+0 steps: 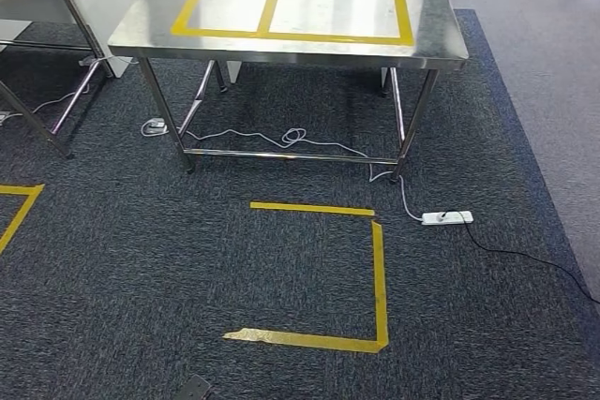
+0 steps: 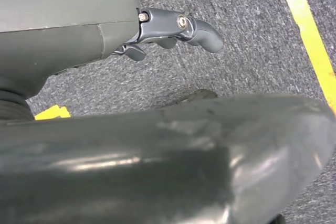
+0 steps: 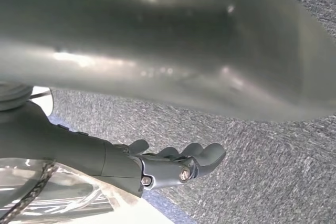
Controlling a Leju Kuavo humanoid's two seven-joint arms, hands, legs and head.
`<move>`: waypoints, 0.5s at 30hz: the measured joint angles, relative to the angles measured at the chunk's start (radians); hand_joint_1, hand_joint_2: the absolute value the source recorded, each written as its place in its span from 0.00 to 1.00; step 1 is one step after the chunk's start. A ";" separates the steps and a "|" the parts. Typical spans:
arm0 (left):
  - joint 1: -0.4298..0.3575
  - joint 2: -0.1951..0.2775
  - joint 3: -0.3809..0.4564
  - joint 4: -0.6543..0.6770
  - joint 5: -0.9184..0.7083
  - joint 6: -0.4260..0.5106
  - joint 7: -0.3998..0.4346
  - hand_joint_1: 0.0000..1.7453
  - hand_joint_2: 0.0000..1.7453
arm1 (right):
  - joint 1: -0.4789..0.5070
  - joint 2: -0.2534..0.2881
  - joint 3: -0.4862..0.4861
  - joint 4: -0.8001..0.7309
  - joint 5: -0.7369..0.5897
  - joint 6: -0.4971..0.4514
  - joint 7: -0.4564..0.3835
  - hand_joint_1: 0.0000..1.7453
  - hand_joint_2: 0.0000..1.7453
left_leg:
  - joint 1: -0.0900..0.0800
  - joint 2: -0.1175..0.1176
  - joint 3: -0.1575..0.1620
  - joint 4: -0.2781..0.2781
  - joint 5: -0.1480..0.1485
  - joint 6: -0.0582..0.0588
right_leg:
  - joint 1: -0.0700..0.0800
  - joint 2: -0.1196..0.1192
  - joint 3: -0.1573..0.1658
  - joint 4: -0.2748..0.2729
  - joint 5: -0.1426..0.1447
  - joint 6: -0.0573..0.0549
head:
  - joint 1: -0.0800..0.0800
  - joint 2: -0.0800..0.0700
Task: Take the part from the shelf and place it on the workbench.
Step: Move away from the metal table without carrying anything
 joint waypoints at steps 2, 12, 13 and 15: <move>0.000 0.000 0.000 0.000 0.000 0.000 0.000 0.00 0.00 | 0.000 0.000 0.000 0.000 0.002 0.000 0.000 0.00 0.00 | -0.002 -0.001 -0.002 0.002 0.000 0.006 | -0.003 -0.001 0.001 -0.005 0.004 0.005 | 0.000 0.000; 0.000 0.000 0.001 0.000 -0.001 -0.002 0.000 0.00 0.00 | 0.001 -0.002 0.001 0.000 0.016 0.000 -0.001 0.00 0.00 | 0.019 -0.033 -0.005 -0.040 0.042 0.021 | -0.015 0.001 -0.097 0.233 -0.111 0.039 | 0.002 0.000; 0.000 -0.001 0.002 0.000 -0.002 -0.002 0.000 0.00 0.00 | 0.001 -0.002 0.001 0.000 0.016 0.000 -0.001 0.00 0.00 | 0.024 -0.043 -0.010 -0.032 0.039 0.013 | -0.020 0.007 -0.062 0.171 -0.079 0.044 | 0.002 0.000; -0.003 0.000 0.002 0.000 -0.003 -0.001 0.000 0.00 0.00 | 0.000 -0.002 0.001 0.000 0.016 0.001 -0.002 0.00 0.00 | 0.032 -0.063 -0.024 -0.007 0.031 -0.006 | -0.026 0.040 0.006 0.050 -0.046 0.049 | 0.005 0.000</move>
